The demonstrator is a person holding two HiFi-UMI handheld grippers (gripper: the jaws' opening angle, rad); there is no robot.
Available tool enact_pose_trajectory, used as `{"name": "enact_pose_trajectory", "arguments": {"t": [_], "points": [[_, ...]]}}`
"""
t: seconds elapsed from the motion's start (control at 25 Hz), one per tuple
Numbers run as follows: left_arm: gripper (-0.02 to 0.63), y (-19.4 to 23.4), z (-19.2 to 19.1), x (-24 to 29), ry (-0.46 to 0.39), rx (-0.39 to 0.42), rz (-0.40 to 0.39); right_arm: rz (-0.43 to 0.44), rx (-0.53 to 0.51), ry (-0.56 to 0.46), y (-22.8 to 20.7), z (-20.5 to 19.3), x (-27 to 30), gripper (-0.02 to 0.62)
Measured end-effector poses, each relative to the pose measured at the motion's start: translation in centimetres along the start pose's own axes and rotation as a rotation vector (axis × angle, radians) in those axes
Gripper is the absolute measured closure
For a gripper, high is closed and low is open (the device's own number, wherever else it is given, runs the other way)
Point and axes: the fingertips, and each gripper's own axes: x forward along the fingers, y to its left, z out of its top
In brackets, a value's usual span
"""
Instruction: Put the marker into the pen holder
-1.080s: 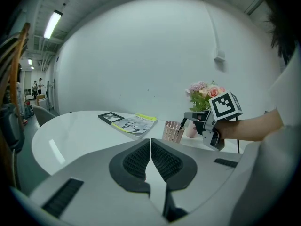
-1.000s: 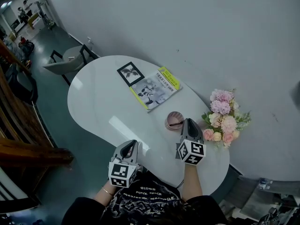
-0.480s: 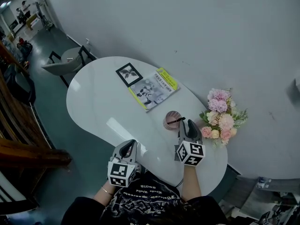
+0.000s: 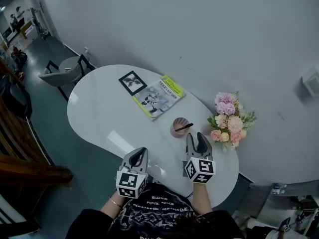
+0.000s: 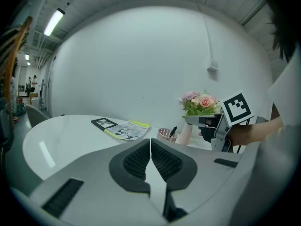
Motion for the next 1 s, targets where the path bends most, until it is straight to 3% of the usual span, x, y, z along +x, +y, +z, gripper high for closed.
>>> {"name": "enact_pose_trajectory", "arguments": {"t": [0.12, 0.4, 0.72, 1.0], "points": [[0.580, -0.3, 0.4, -0.4, -0.012, 0.004, -0.020, -0.016, 0.009, -0.031, 0.7, 0.6, -1.5, 0.426], [0.580, -0.9, 0.3, -0.5, -0.024, -0.004, -0.064, 0.016, -0.008, 0.004, 3.4, -0.9, -3.3, 0.428], [0.580, -2.1, 0.1, -0.5, -0.030, 0.011, -0.108, -0.004, -0.037, 0.030, 4.5, -2.7, -5.6, 0.549], [0.580, -3.3, -0.2, -0.9, -0.037, 0.014, -0.136, 0.009, -0.076, 0.005, 5.3, -2.3, -7.2, 0.568]]}}
